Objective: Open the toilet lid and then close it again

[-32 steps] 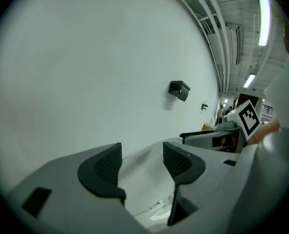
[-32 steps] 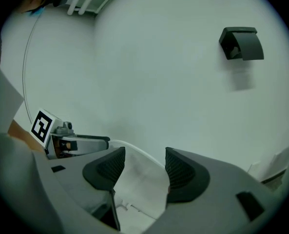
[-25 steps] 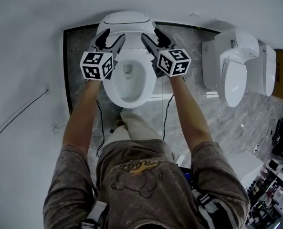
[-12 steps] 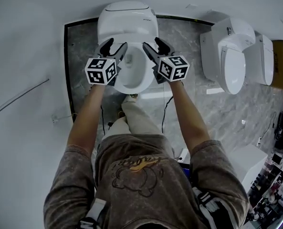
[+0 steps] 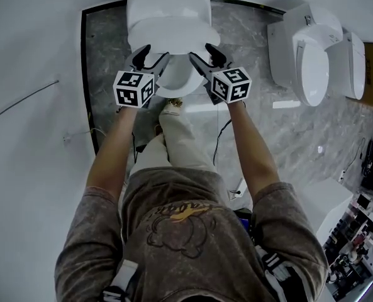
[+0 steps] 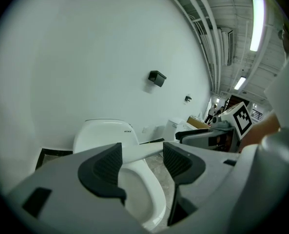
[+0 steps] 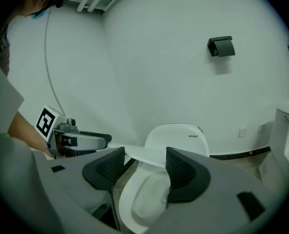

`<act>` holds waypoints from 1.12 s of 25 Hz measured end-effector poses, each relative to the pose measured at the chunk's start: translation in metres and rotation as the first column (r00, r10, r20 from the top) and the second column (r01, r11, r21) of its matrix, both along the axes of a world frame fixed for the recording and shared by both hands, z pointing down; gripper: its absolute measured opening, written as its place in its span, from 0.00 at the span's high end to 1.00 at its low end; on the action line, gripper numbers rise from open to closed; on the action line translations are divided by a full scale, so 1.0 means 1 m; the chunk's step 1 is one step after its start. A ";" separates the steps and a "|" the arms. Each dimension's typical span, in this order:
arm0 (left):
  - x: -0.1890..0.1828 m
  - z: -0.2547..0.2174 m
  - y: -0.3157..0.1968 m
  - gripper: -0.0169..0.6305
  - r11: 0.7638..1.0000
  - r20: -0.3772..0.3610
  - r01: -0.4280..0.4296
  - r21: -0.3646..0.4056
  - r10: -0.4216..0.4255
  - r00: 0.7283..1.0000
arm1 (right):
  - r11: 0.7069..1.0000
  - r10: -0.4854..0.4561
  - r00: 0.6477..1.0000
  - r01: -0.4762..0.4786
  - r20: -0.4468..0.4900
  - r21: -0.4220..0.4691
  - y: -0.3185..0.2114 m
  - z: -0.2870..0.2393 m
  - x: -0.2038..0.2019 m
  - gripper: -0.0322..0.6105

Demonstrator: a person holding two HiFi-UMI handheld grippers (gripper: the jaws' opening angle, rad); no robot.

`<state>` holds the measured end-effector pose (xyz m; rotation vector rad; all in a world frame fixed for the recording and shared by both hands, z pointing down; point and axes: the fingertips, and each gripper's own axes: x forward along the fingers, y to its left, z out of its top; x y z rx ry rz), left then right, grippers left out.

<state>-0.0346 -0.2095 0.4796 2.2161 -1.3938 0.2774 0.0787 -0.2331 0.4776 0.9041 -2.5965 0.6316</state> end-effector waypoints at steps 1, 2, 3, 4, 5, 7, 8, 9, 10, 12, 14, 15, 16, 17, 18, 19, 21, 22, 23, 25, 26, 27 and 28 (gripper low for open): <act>0.001 0.007 0.010 0.58 1.000 0.005 -0.007 -0.008 0.007 1.000 | 1.000 -0.014 1.000 0.014 -0.014 0.000 0.010 0.007 0.000 0.54; 0.003 0.016 0.020 0.58 1.000 0.011 -0.014 -0.017 0.014 1.000 | 1.000 -0.029 0.999 0.029 -0.030 0.000 0.020 0.015 0.001 0.54; 0.004 0.025 0.030 0.58 0.999 0.018 -0.022 -0.026 0.022 1.000 | 0.999 -0.044 0.998 0.044 -0.047 0.000 0.030 0.024 0.002 0.54; 0.007 0.035 0.040 0.58 0.999 0.026 -0.029 -0.037 0.030 0.999 | 0.998 -0.058 0.996 0.058 -0.065 0.000 0.040 0.034 0.003 0.54; 0.010 0.046 0.050 0.58 0.998 0.036 -0.037 -0.050 0.039 0.999 | 0.997 -0.071 0.994 0.071 -0.085 -0.003 0.050 0.044 0.005 0.54; 0.018 0.068 0.068 0.57 0.995 0.064 -0.053 -0.081 0.059 0.996 | 0.996 -0.092 0.988 0.091 -0.128 -0.013 0.069 0.066 0.011 0.54; 0.022 0.079 0.076 0.57 0.993 0.079 -0.061 -0.098 0.069 0.994 | 0.995 -0.098 0.985 0.096 -0.144 -0.023 0.077 0.076 0.015 0.54; 0.026 0.090 0.084 0.57 0.991 0.094 -0.069 -0.116 0.080 0.992 | 0.995 -0.098 0.984 0.093 -0.150 -0.038 0.084 0.086 0.018 0.54; 0.028 0.100 0.090 0.57 0.988 0.106 -0.075 -0.131 0.089 0.990 | 0.995 -0.089 0.985 0.082 -0.146 -0.057 0.090 0.095 0.020 0.54; 0.031 0.121 0.102 0.57 0.984 0.115 -0.082 -0.157 0.100 0.988 | 0.994 -0.058 0.990 0.046 -0.127 -0.094 0.100 0.114 0.022 0.54; 0.031 0.141 0.112 0.57 0.981 0.098 -0.064 -0.186 0.083 0.992 | 0.993 -0.042 0.990 0.026 -0.133 -0.118 0.110 0.135 0.023 0.54; 0.030 0.152 0.117 0.57 0.978 0.083 -0.044 -0.202 0.062 0.995 | 0.991 -0.040 0.989 0.021 -0.141 -0.130 0.116 0.145 0.024 0.54; 0.029 0.162 0.121 0.57 0.976 0.075 -0.025 -0.218 0.043 0.996 | 0.990 -0.039 0.988 0.017 -0.149 -0.143 0.122 0.156 0.024 0.54; 0.030 0.173 0.126 0.57 0.973 0.076 -0.012 -0.232 0.031 0.997 | 0.988 -0.039 0.987 0.014 -0.159 -0.156 0.127 0.166 0.024 0.54; 0.031 0.184 0.130 0.57 0.970 0.080 -0.003 -0.243 0.024 0.997 | 0.985 -0.041 0.985 0.012 -0.169 -0.171 0.131 0.177 0.025 0.54; 0.032 0.195 0.133 0.57 0.967 0.081 0.002 -0.254 0.019 0.996 | 0.983 -0.044 0.983 0.010 -0.179 -0.185 0.135 0.188 0.026 0.54; 0.035 0.218 0.137 0.57 0.960 0.077 0.006 -0.280 0.017 0.997 | 0.977 -0.048 0.979 0.005 -0.198 -0.212 0.141 0.210 0.028 0.54; 0.035 0.228 0.139 0.57 0.956 0.075 0.004 -0.294 0.019 0.997 | 0.974 -0.048 0.978 0.001 -0.205 -0.225 0.144 0.221 0.028 0.54; 0.035 0.238 0.142 0.57 0.952 0.074 0.003 -0.307 0.021 0.997 | 0.971 -0.048 0.976 -0.004 -0.211 -0.237 0.147 0.231 0.028 0.54; 0.036 0.255 0.145 0.57 0.945 0.070 0.006 -0.328 0.018 0.997 | 0.965 -0.044 0.975 -0.015 -0.218 -0.260 0.151 0.250 0.029 0.54; 0.036 0.263 0.146 0.57 0.941 0.066 0.009 -0.338 0.014 0.998 | 0.962 -0.042 0.975 -0.019 -0.220 -0.271 0.151 0.258 0.029 0.54; 0.037 0.272 0.146 0.57 0.937 0.060 0.012 -0.350 0.009 0.998 | 0.959 -0.042 0.974 -0.023 -0.223 -0.281 0.151 0.266 0.030 0.54; 0.037 0.280 0.146 0.57 0.932 0.053 0.015 -0.362 0.005 0.999 | 0.956 -0.043 0.973 -0.026 -0.228 -0.291 0.152 0.275 0.030 0.54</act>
